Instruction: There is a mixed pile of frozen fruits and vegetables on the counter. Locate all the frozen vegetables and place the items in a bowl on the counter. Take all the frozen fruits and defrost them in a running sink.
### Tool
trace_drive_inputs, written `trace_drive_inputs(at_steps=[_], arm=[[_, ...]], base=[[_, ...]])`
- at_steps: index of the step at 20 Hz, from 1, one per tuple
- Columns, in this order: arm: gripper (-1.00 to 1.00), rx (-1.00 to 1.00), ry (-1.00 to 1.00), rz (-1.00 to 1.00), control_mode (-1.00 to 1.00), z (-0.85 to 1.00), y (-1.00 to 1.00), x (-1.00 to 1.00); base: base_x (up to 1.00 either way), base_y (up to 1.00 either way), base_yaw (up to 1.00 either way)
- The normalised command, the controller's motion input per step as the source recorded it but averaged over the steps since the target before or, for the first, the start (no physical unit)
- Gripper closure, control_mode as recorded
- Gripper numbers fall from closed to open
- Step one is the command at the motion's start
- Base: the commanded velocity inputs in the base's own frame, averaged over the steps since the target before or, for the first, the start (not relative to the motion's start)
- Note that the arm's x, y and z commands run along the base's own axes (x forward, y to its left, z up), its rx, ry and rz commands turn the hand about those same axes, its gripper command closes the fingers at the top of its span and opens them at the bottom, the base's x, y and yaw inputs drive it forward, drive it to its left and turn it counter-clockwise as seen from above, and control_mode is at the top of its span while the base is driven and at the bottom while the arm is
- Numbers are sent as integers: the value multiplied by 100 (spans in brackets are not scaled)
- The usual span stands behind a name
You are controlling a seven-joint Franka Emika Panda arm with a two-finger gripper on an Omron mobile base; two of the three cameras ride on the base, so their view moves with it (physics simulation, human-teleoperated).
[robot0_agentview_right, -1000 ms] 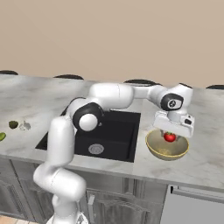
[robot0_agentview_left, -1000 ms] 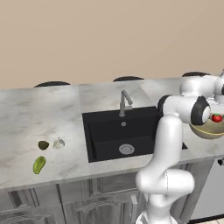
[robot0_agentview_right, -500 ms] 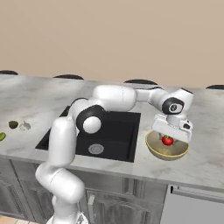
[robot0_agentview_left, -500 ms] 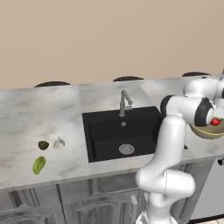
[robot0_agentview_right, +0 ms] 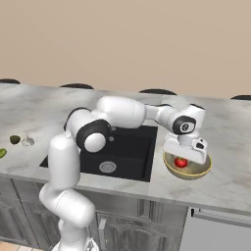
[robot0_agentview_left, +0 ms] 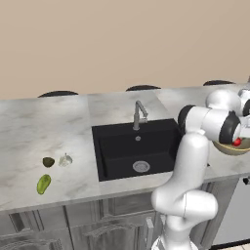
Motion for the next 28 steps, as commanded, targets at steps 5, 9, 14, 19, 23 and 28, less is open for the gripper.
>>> trace_drive_inputs(at_steps=[5, 9, 14, 19, 23, 28], arm=[[-100, 0, 0, -1, -100, -3, 7, -1], [-100, 0, 0, 2, -100, 0, -3, 4], [-100, 0, 2, 1, -100, 24, -15, 8], [-100, 2, -3, -3, -100, 57, -14, 3], [-100, 9, -3, -1, -100, 37, 8, 0], [-100, -1, -1, 4, -100, 27, 79, -16]], base=[[0, 0, 0], [0, 0, 0], [0, 0, 0], [0, 0, 0], [0, 0, 0], [0, 0, 0]])
